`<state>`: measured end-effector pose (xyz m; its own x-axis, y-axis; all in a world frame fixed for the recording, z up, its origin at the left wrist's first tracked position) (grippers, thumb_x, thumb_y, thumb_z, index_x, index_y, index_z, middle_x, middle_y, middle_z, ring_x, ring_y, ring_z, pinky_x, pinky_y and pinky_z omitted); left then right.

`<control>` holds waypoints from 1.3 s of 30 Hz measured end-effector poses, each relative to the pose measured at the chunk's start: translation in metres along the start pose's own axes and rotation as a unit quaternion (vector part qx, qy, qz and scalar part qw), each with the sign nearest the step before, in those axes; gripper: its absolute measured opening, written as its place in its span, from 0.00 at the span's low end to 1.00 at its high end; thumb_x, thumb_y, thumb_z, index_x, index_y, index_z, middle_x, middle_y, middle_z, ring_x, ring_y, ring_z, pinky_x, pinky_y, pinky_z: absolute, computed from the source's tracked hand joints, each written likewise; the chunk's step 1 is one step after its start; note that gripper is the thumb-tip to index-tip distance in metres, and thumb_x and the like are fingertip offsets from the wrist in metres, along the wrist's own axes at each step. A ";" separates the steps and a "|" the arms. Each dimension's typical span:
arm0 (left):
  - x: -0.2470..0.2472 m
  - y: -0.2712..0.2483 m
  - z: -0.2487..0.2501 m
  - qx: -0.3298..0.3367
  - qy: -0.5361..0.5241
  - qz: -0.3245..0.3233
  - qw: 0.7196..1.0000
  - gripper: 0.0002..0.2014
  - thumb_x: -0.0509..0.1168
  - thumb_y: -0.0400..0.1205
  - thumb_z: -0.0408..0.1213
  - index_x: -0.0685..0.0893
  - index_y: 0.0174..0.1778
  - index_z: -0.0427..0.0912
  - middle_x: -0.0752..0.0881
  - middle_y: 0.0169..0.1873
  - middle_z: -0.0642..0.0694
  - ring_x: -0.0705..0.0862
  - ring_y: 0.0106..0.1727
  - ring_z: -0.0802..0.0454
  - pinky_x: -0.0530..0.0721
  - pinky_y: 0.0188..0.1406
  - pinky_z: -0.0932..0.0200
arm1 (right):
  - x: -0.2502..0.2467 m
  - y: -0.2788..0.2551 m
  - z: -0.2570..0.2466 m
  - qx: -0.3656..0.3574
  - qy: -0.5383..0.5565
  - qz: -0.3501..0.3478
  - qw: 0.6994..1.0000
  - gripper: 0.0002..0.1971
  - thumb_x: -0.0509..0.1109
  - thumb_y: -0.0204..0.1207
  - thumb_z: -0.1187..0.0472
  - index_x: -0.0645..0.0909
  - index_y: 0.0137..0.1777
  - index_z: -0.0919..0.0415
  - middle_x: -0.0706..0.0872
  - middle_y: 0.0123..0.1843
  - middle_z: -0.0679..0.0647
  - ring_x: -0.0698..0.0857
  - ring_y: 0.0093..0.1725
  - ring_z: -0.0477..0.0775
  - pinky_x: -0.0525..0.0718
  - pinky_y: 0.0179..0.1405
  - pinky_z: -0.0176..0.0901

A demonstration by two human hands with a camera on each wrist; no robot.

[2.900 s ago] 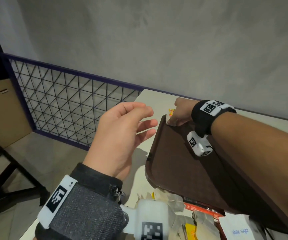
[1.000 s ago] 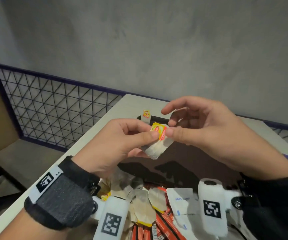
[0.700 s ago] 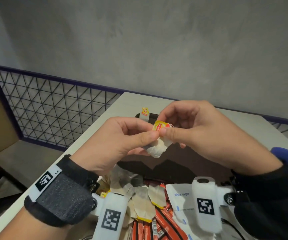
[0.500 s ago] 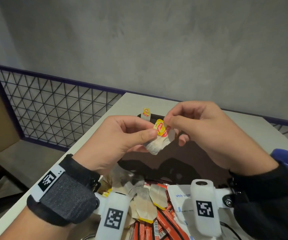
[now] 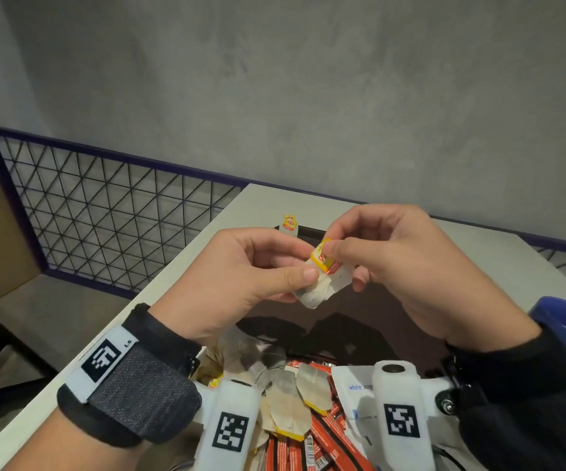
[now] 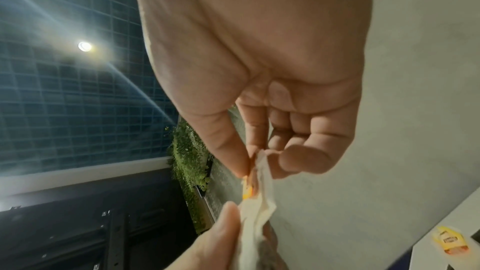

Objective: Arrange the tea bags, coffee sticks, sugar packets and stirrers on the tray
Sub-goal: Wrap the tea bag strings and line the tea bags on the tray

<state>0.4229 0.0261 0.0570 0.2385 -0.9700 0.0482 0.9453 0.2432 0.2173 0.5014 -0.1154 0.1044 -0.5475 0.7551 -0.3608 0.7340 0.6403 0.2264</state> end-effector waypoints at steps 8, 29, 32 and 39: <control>-0.004 0.001 0.002 0.018 0.027 0.026 0.999 0.03 0.77 0.73 0.32 0.92 0.41 0.39 0.94 0.40 0.42 0.92 0.41 0.53 0.87 0.37 0.65 | 0.001 -0.001 -0.001 -0.017 -0.016 -0.008 1.000 0.10 0.73 0.80 0.71 0.93 0.49 0.57 0.92 0.41 0.59 0.87 0.38 0.62 0.83 0.32 0.46; -0.006 0.001 0.002 0.006 -0.056 0.025 0.998 0.09 0.75 0.70 0.34 0.87 0.44 0.36 0.92 0.35 0.40 0.92 0.39 0.48 0.93 0.43 0.50 | 0.004 -0.002 0.000 0.017 0.073 -0.005 0.997 0.02 0.72 0.81 0.72 0.86 0.48 0.68 0.90 0.39 0.64 0.86 0.34 0.53 0.86 0.30 0.44; -0.006 0.001 0.001 0.003 -0.045 0.024 0.999 0.10 0.76 0.70 0.33 0.87 0.46 0.36 0.92 0.36 0.41 0.93 0.41 0.46 0.93 0.45 0.49 | 0.002 -0.001 -0.002 -0.015 0.028 0.019 0.999 0.03 0.74 0.80 0.71 0.87 0.46 0.64 0.90 0.40 0.67 0.86 0.33 0.52 0.85 0.29 0.45; -0.003 0.001 0.000 0.001 -0.039 0.025 0.999 0.14 0.76 0.73 0.35 0.87 0.52 0.33 0.92 0.38 0.39 0.93 0.44 0.45 0.92 0.45 0.49 | 0.003 -0.003 -0.007 -0.065 -0.013 0.045 0.997 0.03 0.77 0.79 0.66 0.89 0.48 0.58 0.91 0.38 0.60 0.86 0.31 0.49 0.83 0.26 0.42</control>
<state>0.4228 0.0290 0.0572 0.2679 -0.9539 0.1352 0.9318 0.2922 0.2152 0.4946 -0.1137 0.1087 -0.4701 0.8070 -0.3575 0.7203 0.5848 0.3730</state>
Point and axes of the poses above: each hand's wrist, its own y-axis towards the middle knuckle, its own x-axis out of the palm, z = x × y, the point moved 7 cm from there along y, towards the middle knuckle
